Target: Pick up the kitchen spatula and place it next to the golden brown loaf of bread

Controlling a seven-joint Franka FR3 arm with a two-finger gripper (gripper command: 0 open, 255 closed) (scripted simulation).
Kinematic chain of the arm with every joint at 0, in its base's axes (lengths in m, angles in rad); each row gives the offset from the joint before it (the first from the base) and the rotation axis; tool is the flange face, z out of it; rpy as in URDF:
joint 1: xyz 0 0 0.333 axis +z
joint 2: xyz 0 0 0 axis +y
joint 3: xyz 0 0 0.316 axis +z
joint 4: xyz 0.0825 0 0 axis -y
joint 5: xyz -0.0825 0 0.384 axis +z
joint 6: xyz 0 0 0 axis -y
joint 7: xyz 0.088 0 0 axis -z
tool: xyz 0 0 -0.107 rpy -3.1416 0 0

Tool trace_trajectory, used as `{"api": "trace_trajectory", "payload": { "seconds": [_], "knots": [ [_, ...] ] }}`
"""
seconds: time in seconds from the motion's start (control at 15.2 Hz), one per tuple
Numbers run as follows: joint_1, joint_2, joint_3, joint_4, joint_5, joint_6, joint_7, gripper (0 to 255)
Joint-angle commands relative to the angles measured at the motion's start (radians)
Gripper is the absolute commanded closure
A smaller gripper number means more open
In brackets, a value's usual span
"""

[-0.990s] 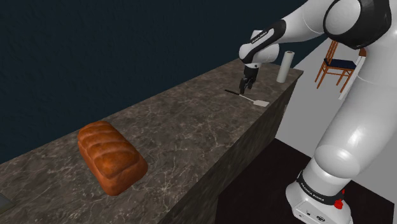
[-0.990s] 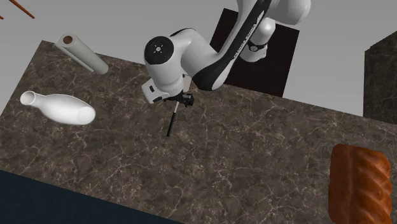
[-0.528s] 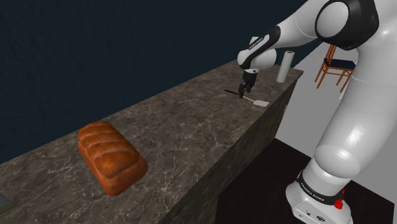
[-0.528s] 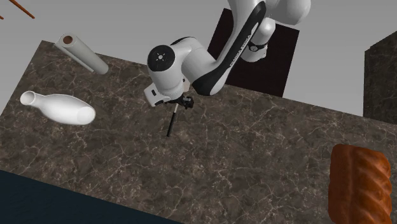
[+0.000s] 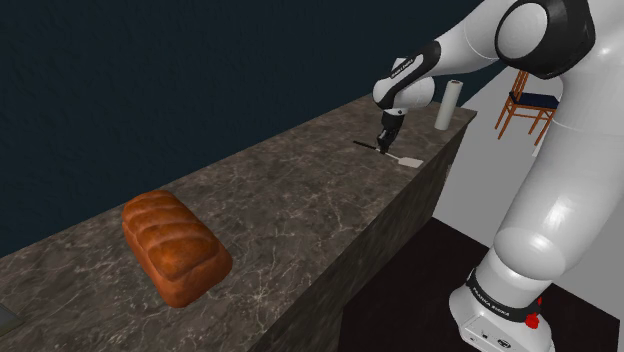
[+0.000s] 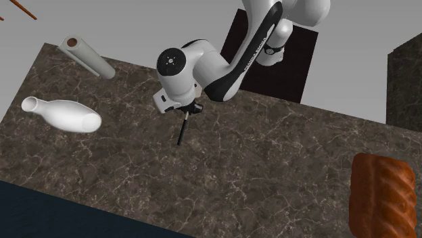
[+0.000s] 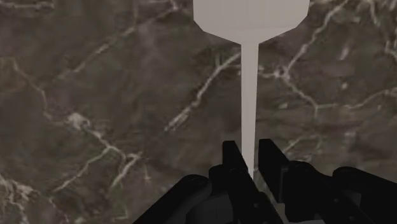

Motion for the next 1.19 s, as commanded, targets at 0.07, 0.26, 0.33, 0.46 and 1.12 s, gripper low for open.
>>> {"api": "trace_trajectory", "payload": {
  "seconds": [0.07, 0.26, 0.33, 0.46, 1.12],
  "knots": [
    [0.0, 0.0, 0.0, 0.0, 0.0, 0.0, 0.0, 255],
    [0.0, 0.0, 0.0, 0.0, 0.0, 0.0, 0.0, 255],
    [0.0, 0.0, 0.0, 0.0, 0.0, 0.0, 0.0, 255],
    [0.001, -0.009, -0.001, 0.004, -0.005, -0.012, 0.004, 255],
    [0.006, -0.083, -0.006, 0.061, -0.049, -0.137, 0.038, 255]
  ]
}}
